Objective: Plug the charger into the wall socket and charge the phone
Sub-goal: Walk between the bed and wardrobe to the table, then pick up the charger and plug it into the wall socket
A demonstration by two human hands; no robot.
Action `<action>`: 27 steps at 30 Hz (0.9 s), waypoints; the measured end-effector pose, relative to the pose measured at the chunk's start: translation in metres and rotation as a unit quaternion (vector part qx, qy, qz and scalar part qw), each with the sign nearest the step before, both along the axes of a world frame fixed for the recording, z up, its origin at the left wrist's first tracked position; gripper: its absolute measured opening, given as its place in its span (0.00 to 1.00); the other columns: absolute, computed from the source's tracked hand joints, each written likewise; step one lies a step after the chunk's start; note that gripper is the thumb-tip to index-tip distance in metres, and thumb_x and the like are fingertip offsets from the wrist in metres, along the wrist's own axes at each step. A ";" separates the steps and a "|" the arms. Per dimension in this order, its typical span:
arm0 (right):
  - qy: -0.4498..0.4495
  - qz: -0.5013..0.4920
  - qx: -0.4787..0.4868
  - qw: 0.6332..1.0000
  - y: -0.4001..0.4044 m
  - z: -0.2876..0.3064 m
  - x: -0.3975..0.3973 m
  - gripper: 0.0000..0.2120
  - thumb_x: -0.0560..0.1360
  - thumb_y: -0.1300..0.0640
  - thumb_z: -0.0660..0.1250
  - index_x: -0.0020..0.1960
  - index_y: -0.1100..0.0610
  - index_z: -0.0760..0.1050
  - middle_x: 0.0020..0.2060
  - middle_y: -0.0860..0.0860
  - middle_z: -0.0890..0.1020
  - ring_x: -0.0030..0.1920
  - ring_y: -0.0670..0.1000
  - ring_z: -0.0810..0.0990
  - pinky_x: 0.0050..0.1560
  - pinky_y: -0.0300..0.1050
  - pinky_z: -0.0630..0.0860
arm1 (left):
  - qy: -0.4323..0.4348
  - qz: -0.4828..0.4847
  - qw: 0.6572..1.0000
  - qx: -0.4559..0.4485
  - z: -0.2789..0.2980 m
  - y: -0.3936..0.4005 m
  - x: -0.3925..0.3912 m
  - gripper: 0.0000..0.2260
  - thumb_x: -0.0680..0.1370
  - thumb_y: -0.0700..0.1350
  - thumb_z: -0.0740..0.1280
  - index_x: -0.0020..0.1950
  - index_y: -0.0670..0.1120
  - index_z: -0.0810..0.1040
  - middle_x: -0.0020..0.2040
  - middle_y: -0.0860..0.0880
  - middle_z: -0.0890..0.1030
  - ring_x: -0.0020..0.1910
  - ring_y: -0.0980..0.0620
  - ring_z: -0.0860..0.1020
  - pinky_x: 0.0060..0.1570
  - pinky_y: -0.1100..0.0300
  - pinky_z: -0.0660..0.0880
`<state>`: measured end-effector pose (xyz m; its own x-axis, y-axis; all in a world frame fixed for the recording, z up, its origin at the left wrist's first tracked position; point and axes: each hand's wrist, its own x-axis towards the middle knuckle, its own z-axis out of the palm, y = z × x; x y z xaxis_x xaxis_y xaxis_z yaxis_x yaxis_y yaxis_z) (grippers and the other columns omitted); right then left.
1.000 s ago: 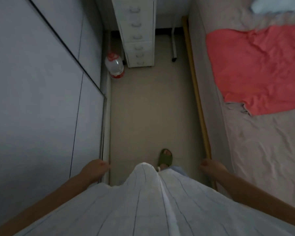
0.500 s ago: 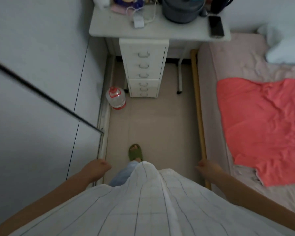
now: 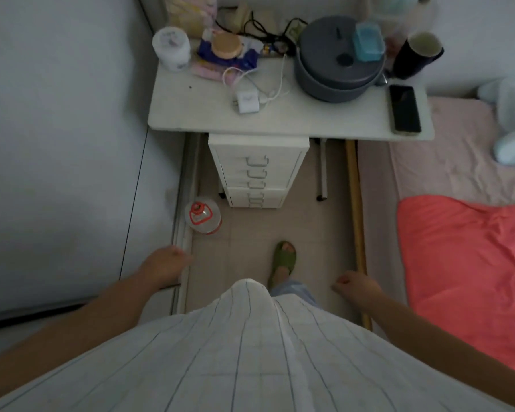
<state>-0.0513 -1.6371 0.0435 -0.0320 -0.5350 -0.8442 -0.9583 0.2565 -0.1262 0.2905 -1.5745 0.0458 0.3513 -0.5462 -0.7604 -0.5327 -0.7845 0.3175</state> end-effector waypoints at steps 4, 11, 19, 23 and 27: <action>-0.008 0.034 0.007 0.999 -0.094 0.004 0.014 0.18 0.77 0.54 0.60 0.54 0.68 0.77 0.54 0.64 0.80 0.51 0.58 0.79 0.50 0.47 0.75 | 0.004 -0.018 0.997 0.076 -0.002 -0.033 -0.002 0.10 0.76 0.45 0.63 0.36 0.43 0.76 0.48 0.38 0.78 0.51 0.46 0.76 0.47 0.59 0.68; -0.009 0.075 -0.021 0.997 -0.227 0.023 0.049 0.19 0.78 0.54 0.59 0.59 0.68 0.76 0.58 0.64 0.79 0.58 0.60 0.78 0.57 0.48 0.74 | 0.009 0.099 0.995 -0.004 0.013 -0.129 0.009 0.09 0.73 0.47 0.64 0.34 0.48 0.72 0.45 0.45 0.74 0.47 0.51 0.71 0.37 0.59 0.63; -0.046 0.049 -0.053 0.996 -0.300 0.017 0.127 0.16 0.76 0.53 0.62 0.56 0.64 0.78 0.55 0.61 0.81 0.51 0.57 0.79 0.50 0.46 0.73 | 0.002 0.056 0.997 -0.045 0.000 -0.252 0.061 0.15 0.73 0.50 0.60 0.53 0.43 0.79 0.56 0.41 0.80 0.55 0.45 0.76 0.50 0.58 0.68; -0.080 0.042 -0.095 0.991 -0.338 0.017 0.177 0.17 0.74 0.50 0.63 0.61 0.54 0.74 0.56 0.52 0.80 0.47 0.48 0.74 0.48 0.40 0.70 | 0.006 0.019 0.997 -0.080 -0.006 -0.317 0.099 0.22 0.75 0.49 0.61 0.69 0.44 0.69 0.71 0.44 0.70 0.68 0.45 0.70 0.65 0.55 0.65; -0.095 0.085 -0.158 0.979 -0.373 0.013 0.225 0.19 0.74 0.50 0.64 0.63 0.54 0.72 0.59 0.51 0.78 0.56 0.50 0.76 0.57 0.43 0.73 | -0.003 -0.055 0.996 -0.065 -0.018 -0.364 0.123 0.29 0.75 0.53 0.61 0.74 0.46 0.59 0.77 0.44 0.57 0.75 0.46 0.58 0.74 0.52 0.57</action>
